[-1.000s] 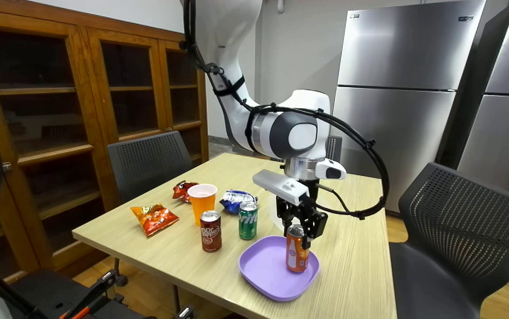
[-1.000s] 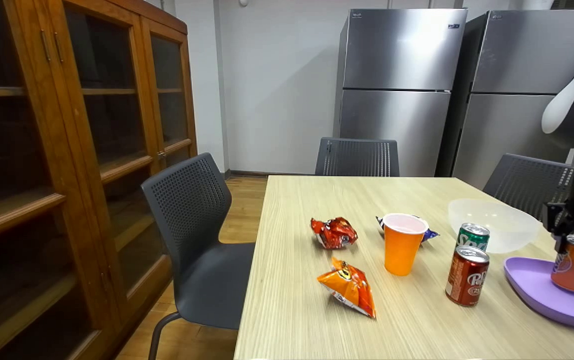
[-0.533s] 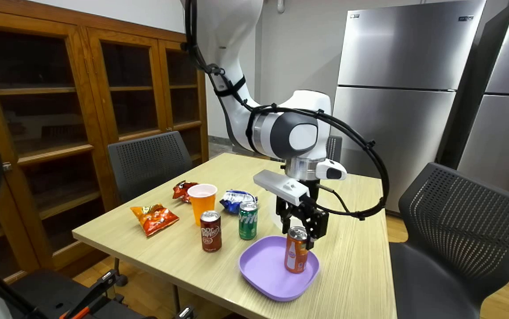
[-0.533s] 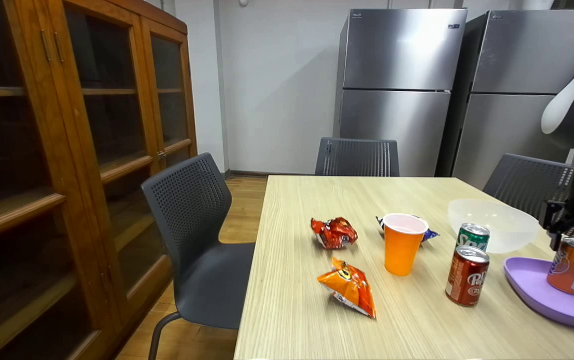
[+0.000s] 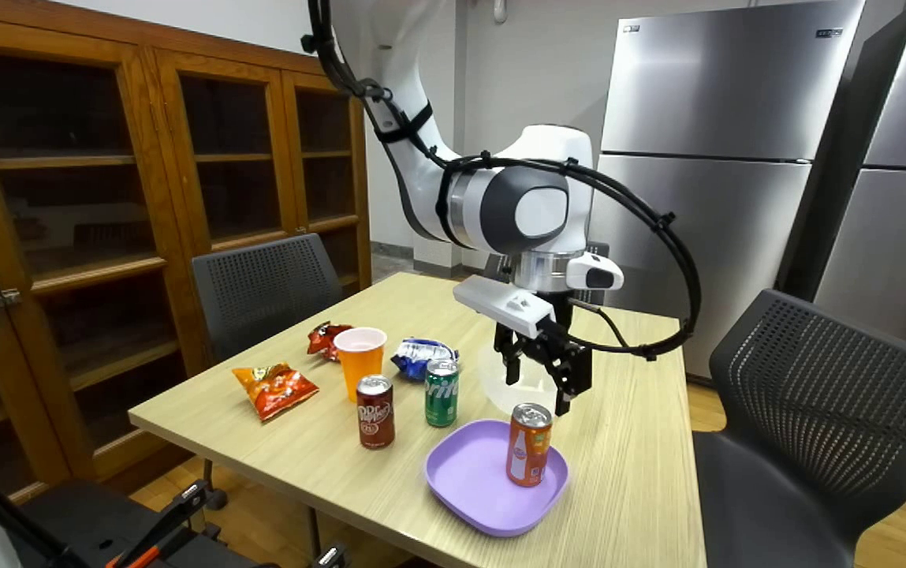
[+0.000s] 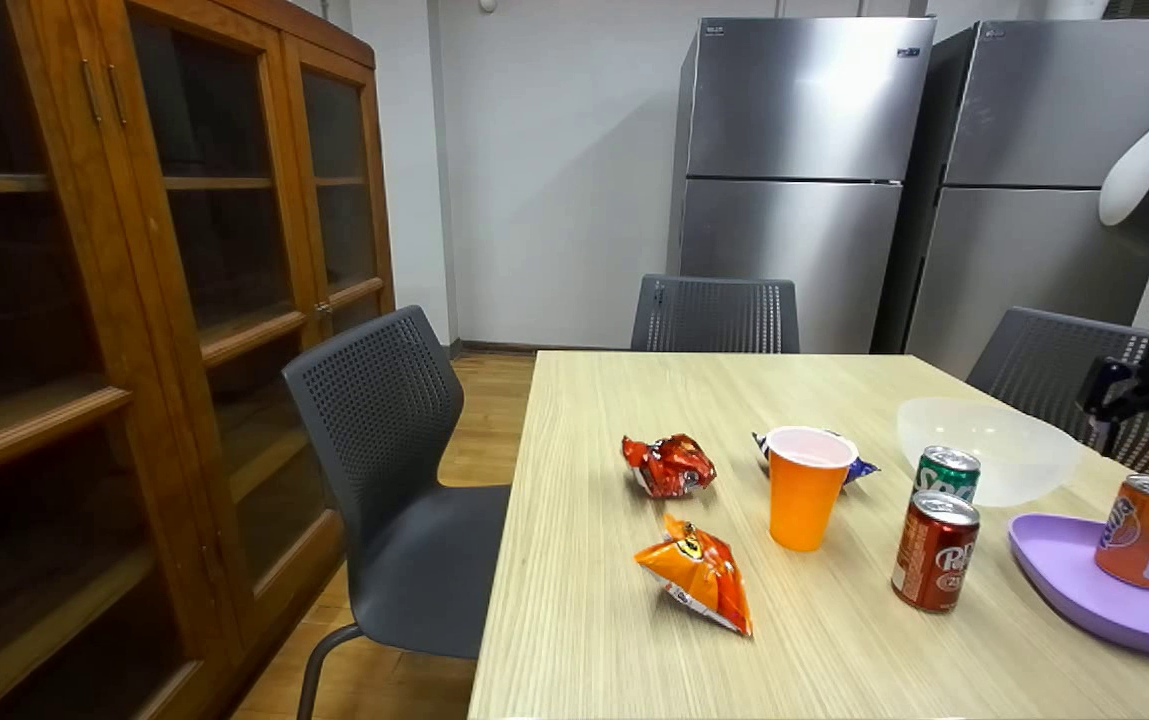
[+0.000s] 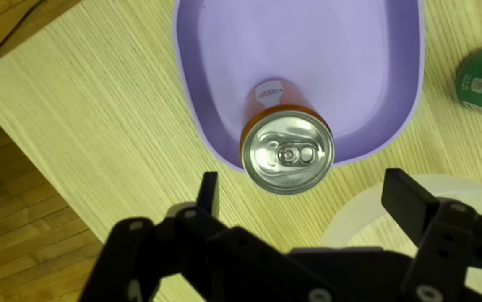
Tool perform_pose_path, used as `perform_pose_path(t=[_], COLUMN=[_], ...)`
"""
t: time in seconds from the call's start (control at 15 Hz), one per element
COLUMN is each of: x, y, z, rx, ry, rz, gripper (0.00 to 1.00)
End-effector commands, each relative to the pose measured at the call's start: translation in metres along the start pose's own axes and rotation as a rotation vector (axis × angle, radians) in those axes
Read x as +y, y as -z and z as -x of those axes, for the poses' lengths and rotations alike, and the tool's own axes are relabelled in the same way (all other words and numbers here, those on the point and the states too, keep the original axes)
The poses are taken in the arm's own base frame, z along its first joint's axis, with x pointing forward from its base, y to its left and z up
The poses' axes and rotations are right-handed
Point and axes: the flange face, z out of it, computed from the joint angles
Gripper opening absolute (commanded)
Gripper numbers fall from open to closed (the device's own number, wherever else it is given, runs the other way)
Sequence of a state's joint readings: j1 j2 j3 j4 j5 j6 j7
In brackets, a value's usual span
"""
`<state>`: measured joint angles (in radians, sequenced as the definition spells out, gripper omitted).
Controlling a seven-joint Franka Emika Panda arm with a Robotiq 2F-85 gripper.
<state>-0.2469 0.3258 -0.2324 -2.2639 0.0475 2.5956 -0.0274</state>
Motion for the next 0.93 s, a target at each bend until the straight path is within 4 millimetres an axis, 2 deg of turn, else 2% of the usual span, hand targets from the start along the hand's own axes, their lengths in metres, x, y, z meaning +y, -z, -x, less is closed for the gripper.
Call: perform_pose_path(t=[0.0,0.4,0.87], x=[-0.006,-0.036,-0.101], y=[0.032,0.058,0.07], z=[0.023,0.049,0.065], rx=[0.025,0.048,0.061], ry=[-0.009,0.016,0.046], rz=[-0.036,-0.06,-0.084], gripper=[1.0,1.0,1.0])
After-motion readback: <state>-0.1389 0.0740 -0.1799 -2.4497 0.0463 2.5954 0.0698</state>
